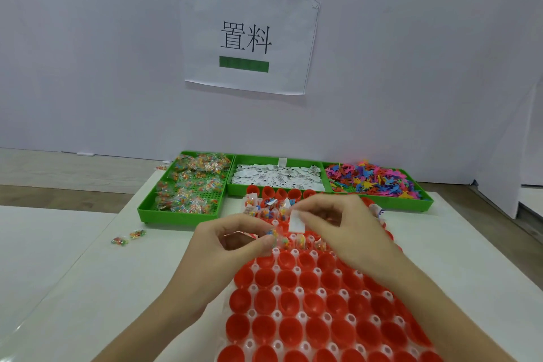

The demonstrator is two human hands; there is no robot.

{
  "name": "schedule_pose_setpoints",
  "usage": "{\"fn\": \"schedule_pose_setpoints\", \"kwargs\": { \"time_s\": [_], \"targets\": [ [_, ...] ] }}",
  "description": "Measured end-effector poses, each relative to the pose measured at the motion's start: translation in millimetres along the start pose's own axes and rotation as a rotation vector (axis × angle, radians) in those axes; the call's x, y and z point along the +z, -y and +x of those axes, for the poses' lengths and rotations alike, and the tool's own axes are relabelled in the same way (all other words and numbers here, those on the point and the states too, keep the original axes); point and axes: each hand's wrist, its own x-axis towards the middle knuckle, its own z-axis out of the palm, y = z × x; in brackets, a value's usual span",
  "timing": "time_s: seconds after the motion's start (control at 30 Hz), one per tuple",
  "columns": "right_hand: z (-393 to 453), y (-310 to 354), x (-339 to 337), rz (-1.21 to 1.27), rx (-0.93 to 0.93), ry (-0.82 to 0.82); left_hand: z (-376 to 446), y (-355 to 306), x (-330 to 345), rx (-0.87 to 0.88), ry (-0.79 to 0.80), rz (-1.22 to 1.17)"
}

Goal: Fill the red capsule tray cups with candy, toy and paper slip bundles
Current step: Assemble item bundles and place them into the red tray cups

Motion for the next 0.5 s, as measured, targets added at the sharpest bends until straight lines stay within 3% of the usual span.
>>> {"fn": "schedule_pose_setpoints", "kwargs": {
  "time_s": [0.1, 0.3, 0.5],
  "targets": [
    [-24.9, 7.5, 11.6, -0.06, -0.011, -0.047, -1.8, 2.0, 3.6, -0.013, 0.055, 0.055],
    [-39.6, 10.7, 15.6, 0.152, 0.005, 0.007, -2.9, 3.8, 7.6, -0.014, 0.064, 0.052],
    [-43.0, 4.3, 20.5, 0.036, -0.013, -0.095, -3.4, 3.2, 8.9, -0.034, 0.143, 0.03]
  ]
}}
